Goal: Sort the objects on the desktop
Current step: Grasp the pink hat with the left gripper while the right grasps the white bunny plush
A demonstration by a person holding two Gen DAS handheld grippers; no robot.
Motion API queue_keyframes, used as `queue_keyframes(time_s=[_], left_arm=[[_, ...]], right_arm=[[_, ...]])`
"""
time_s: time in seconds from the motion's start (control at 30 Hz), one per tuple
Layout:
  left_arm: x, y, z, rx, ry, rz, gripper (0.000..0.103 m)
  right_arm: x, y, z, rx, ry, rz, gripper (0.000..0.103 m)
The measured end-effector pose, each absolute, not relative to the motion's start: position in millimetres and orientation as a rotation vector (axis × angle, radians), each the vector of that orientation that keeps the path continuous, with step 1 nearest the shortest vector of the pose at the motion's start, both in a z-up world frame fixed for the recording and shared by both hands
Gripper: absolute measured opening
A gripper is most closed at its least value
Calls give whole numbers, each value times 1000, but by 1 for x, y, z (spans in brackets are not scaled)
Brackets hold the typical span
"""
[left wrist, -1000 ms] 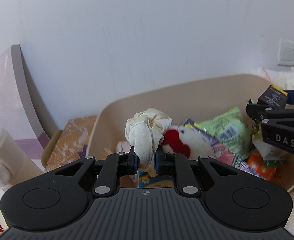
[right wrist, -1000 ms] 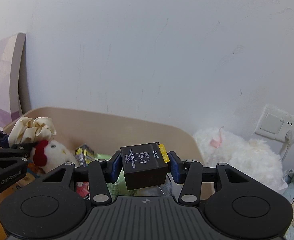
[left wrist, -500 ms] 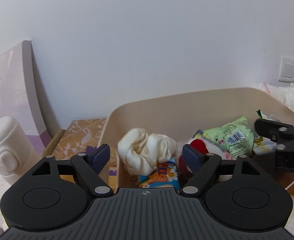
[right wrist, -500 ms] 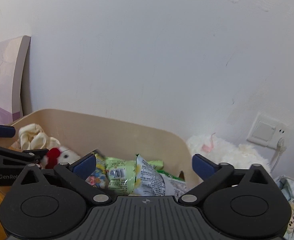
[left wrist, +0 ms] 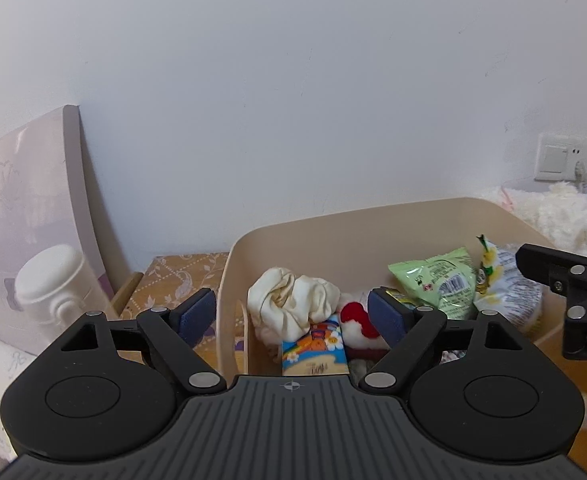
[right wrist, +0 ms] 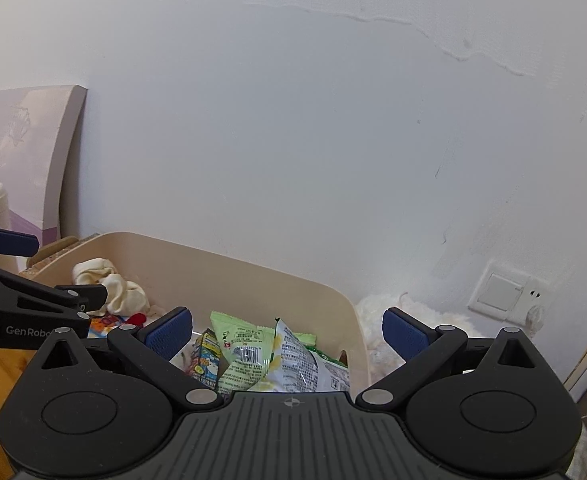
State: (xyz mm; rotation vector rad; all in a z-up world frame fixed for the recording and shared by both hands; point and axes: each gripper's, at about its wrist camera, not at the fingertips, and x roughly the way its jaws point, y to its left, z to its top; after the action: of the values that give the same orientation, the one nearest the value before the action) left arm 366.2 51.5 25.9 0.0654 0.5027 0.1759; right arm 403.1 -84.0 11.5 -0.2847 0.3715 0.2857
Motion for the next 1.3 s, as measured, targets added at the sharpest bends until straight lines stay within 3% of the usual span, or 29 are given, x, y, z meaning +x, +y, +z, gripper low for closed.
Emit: queue_keyframes(time_s=[0.43,1.03,1.3], left_arm=[[307,48,23,33,498,157,85],[285,-10,-21,169,574,14,85],[299,-16,-32,149,607,-61,85]], right_arm=[[347,-99,16,-368,389,332,103],[341,-102,-61,-458,582,406,103],[351,-95,-79,-472,564,408,103]])
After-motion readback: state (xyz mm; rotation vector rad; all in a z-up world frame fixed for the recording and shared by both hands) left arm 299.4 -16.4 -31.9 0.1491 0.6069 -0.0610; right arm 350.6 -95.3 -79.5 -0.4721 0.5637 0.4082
